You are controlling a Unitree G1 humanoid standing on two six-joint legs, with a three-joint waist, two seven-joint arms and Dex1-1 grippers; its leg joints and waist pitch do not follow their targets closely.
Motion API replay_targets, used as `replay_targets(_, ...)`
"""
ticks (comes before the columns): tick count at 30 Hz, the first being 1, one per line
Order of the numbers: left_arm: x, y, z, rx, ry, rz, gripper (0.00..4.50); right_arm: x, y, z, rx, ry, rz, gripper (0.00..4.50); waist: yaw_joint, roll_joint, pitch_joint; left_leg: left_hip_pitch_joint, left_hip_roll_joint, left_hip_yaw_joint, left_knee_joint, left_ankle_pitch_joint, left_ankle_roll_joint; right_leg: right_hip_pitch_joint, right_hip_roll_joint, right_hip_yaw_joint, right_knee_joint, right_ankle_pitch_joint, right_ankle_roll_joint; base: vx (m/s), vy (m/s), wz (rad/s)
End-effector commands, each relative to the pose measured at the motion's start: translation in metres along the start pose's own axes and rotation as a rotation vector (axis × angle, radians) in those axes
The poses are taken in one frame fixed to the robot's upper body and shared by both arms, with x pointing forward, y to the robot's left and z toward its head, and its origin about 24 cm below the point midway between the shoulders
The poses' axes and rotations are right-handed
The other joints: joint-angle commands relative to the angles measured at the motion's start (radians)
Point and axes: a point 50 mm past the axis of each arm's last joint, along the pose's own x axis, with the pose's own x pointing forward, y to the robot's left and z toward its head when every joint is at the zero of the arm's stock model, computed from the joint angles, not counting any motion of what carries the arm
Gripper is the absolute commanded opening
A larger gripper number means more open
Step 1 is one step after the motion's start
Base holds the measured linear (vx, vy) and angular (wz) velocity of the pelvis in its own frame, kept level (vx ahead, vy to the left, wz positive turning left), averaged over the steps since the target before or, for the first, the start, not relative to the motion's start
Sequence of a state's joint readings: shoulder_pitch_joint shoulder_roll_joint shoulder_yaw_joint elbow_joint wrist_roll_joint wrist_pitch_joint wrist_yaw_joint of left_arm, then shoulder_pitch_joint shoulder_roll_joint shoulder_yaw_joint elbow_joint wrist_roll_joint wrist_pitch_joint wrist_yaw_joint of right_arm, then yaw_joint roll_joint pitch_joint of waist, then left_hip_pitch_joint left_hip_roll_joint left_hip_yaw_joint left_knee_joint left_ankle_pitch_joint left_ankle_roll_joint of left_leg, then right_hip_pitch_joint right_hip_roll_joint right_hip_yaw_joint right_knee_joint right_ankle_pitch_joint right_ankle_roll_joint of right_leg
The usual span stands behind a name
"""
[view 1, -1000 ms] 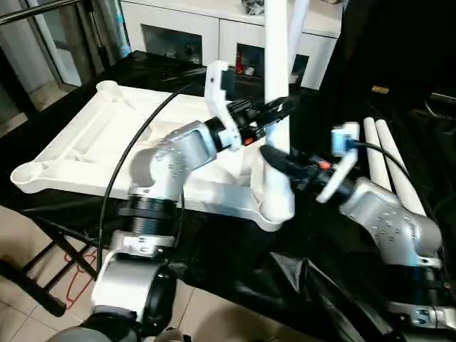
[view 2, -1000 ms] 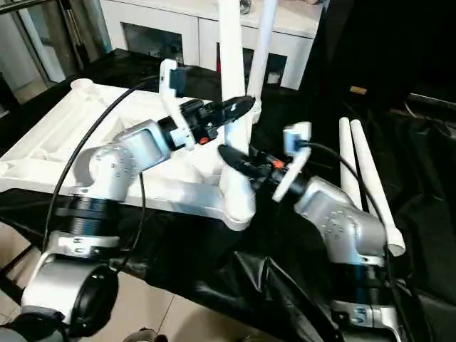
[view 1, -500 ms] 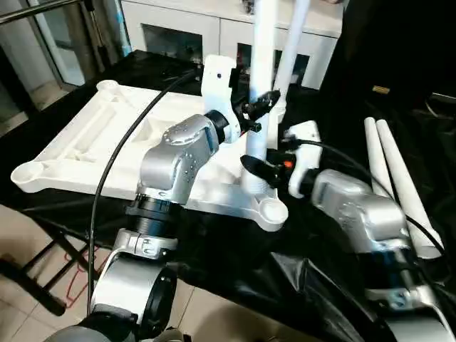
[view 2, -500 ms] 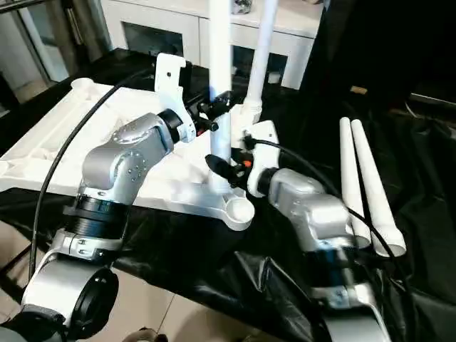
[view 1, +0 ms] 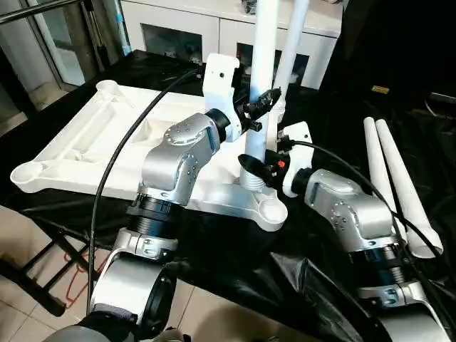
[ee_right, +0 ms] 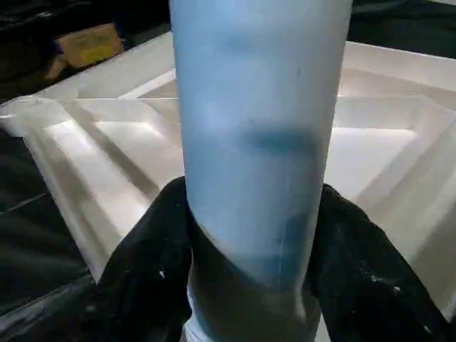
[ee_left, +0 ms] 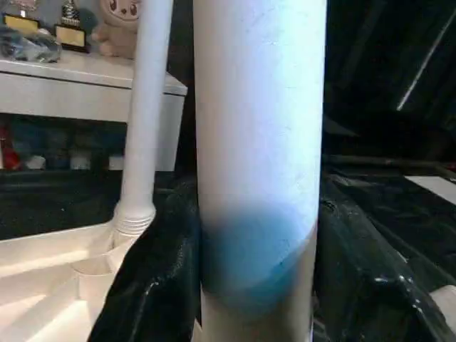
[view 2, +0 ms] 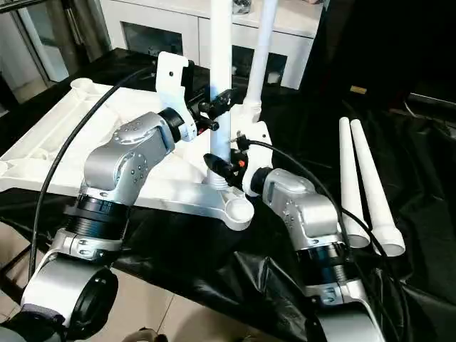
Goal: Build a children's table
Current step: Pick table leg
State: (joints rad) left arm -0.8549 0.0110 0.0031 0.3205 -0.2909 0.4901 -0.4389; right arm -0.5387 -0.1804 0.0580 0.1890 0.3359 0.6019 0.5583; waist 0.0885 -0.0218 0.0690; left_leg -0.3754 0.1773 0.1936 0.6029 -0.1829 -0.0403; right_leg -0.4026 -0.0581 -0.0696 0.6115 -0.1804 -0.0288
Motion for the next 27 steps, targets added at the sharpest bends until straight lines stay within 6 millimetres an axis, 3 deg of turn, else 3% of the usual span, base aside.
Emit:
replay_targets(1, -0.004, 0.005, 0.0, -0.039, 0.008, -0.053, 2.62, -0.014, 0.007, 0.017, -0.029, -0.111, 0.144, 1.94, -0.001, -0.007, -0.083, 0.011, 0.051, -0.024, -0.057, -0.065, 0.062, 0.064, -0.089, 0.056, -0.064, -0.106, -0.186, 0.0, 0.0, 0.0)
replay_targets(3, -0.005, 0.007, -0.001, -0.055, 0.01, -0.061, 2.83, -0.018, 0.009, 0.018, -0.026, -0.122, 0.18, 1.93, 0.001, -0.008, -0.083, 0.012, 0.053, -0.025, -0.057, -0.07, 0.071, 0.065, -0.089, 0.056, -0.063, -0.103, -0.186, 0.0, 0.0, 0.0)
replay_targets(4, -0.012, 0.007, -0.005, -0.115, 0.024, -0.192, 2.91, -0.028, 0.013, 0.018, -0.024, -0.135, 0.276, 1.93, -0.001, -0.009, -0.083, 0.013, 0.052, -0.025, -0.057, -0.073, 0.071, 0.064, -0.089, 0.054, -0.065, -0.11, -0.191, 0.0, 0.0, 0.0)
replay_targets(5, -0.012, 0.007, -0.005, -0.115, 0.024, -0.192, 2.94, -0.028, 0.013, 0.018, -0.024, -0.135, 0.276, 1.92, 0.003, -0.011, -0.082, 0.014, 0.047, -0.022, -0.056, -0.076, 0.077, 0.066, -0.09, 0.054, -0.07, -0.125, -0.189, 0.0, 0.0, 0.0)
replay_targets(9, -0.027, 0.001, -0.008, -0.206, 0.046, -0.424, 2.94, -0.045, 0.016, 0.015, -0.004, -0.119, 0.414, 1.91, 0.004, -0.003, -0.081, 0.013, 0.051, -0.023, -0.056, -0.074, 0.079, 0.063, -0.09, 0.054, -0.065, -0.13, -0.206, 0.0, 0.0, 0.0)
replay_targets(10, -0.03, -0.001, -0.005, -0.228, 0.038, -0.472, 2.94, -0.048, 0.016, 0.014, 0.001, -0.11, 0.431, 1.91, 0.002, -0.006, -0.081, 0.012, 0.051, -0.023, -0.056, -0.083, 0.077, 0.062, -0.088, 0.054, -0.068, -0.142, -0.207, 0.0, 0.0, 0.0)
replay_targets(16, -0.03, 0.001, 0.004, -0.321, -0.032, -0.495, 2.94, -0.054, 0.015, 0.015, 0.036, -0.131, 0.458, 1.91, 0.003, -0.005, -0.079, 0.015, 0.052, -0.024, -0.058, -0.115, 0.049, 0.061, -0.089, 0.053, -0.077, -0.22, -0.191, 0.0, 0.0, 0.0)
replay_targets(26, -0.034, 0.007, 0.014, -0.424, -0.091, -0.525, 2.94, -0.06, 0.017, 0.013, 0.074, -0.121, 0.514, 1.91, 0.005, -0.01, -0.08, 0.013, 0.05, -0.024, -0.056, -0.085, 0.059, 0.062, -0.087, 0.052, -0.073, -0.201, -0.182, 0.0, 0.0, 0.0)
replay_targets(27, -0.034, 0.006, 0.013, -0.418, -0.082, -0.522, 2.66, -0.06, 0.017, 0.012, 0.074, -0.118, 0.514, 1.91, 0.005, -0.01, -0.079, 0.013, 0.05, -0.024, -0.057, -0.089, 0.058, 0.062, -0.088, 0.052, -0.075, -0.211, -0.178, 0.0, 0.0, 0.0)
